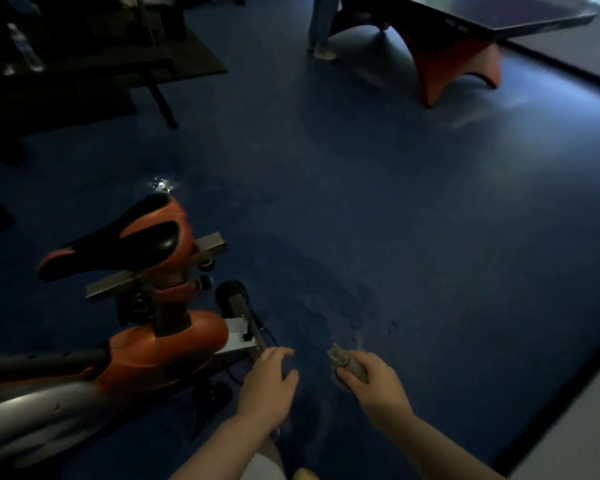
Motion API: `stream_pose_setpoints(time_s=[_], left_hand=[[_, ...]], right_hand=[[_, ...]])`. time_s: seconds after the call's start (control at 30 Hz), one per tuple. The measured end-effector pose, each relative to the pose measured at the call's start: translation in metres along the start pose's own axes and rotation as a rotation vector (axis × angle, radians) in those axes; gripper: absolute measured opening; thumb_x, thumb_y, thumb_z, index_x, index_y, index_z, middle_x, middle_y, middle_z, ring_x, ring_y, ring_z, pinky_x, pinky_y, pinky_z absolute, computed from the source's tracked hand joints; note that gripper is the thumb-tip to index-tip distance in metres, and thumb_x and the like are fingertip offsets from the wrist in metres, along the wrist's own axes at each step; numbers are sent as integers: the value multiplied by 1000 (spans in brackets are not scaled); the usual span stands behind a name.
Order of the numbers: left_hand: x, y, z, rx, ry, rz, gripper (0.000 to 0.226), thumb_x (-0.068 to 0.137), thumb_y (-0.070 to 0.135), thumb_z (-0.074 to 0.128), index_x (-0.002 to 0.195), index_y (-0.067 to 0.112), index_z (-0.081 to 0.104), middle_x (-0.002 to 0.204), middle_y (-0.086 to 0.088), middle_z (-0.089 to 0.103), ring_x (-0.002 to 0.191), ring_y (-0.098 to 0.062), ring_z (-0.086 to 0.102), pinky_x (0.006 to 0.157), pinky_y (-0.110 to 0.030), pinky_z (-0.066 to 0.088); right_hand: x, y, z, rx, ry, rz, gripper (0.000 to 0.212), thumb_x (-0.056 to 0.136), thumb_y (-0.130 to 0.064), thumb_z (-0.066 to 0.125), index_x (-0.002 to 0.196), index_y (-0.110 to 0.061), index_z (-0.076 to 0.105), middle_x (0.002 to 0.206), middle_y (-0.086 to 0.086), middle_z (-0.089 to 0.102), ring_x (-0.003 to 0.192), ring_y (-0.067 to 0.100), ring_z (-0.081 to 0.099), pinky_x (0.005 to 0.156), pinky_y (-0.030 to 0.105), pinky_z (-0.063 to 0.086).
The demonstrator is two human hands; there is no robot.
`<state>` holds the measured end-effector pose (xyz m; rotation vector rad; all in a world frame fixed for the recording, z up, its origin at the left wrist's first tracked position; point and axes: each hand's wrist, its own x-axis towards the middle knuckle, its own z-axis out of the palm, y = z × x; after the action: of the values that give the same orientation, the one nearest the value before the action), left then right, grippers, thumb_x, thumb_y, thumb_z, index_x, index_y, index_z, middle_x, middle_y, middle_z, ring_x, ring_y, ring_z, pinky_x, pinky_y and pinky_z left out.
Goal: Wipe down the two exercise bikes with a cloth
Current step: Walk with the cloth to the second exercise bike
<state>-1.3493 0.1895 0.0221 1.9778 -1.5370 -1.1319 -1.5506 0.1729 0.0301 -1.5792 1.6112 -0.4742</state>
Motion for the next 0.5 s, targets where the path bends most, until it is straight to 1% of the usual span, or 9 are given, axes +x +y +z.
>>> stream_pose_setpoints(time_s=[0.07, 0.1, 0.17, 0.23, 0.3, 0.37, 0.43, 0.5], left_hand=[[17, 10, 6, 25, -18, 0, 33, 90, 26, 54, 123, 26, 53, 130, 10, 49, 112, -13, 52, 96, -32, 43], [26, 13, 9, 27, -24, -3, 33, 90, 25, 54, 123, 25, 54, 130, 9, 49, 112, -14, 52, 97, -32, 43], [45, 18, 14, 33, -33, -6, 34, 90, 22, 55, 124, 23, 54, 131, 7, 49, 114, -15, 52, 99, -32, 41], [65, 25, 21, 37, -43, -22, 33, 90, 22, 55, 123, 23, 54, 131, 6, 49, 114, -15, 52, 98, -31, 41], [88, 31, 29, 35, -55, -45, 33, 90, 23, 55, 123, 25, 54, 130, 7, 49, 112, -14, 52, 96, -30, 42], [116, 40, 38, 22, -74, -55, 33, 91, 26, 54, 124, 26, 52, 131, 8, 48, 113, -13, 52, 97, -30, 43], [149, 52, 41, 17, -94, -68, 33, 93, 28, 52, 126, 26, 51, 133, 9, 46, 116, -11, 51, 100, -32, 43], [177, 66, 38, -20, -88, -105, 34, 94, 29, 50, 128, 27, 49, 133, 10, 44, 117, -11, 50, 101, -33, 43]], right_hand=[[13, 9, -10, 15, -16, 10, 2, 83, -31, 63, 83, -30, 65, 76, -13, 60, 76, -1, 57, 64, 23, 46], [21, 13, -14, 19, -23, 20, 5, 83, -33, 63, 86, -34, 66, 80, -15, 60, 78, -1, 57, 66, 21, 47], [39, 18, -20, 3, -27, 34, 20, 84, -36, 64, 103, -40, 65, 92, -19, 58, 85, -2, 55, 71, 16, 42], [59, 23, -29, -15, -26, 40, 28, 84, -36, 64, 112, -38, 62, 97, -17, 57, 89, -1, 54, 75, 16, 41], [82, 29, -39, -21, -39, 43, 29, 84, -35, 65, 113, -37, 61, 101, -15, 58, 93, 1, 54, 81, 21, 44], [109, 34, -50, -13, -58, 40, 27, 83, -35, 66, 109, -41, 62, 101, -17, 58, 95, 2, 55, 86, 27, 48], [141, 37, -64, -18, -89, 55, 26, 83, -35, 66, 108, -41, 62, 102, -15, 61, 96, 3, 58, 88, 33, 50], [172, 36, -79, -66, -128, 62, 27, 84, -36, 65, 111, -38, 63, 104, -12, 63, 97, 5, 59, 89, 34, 50]])
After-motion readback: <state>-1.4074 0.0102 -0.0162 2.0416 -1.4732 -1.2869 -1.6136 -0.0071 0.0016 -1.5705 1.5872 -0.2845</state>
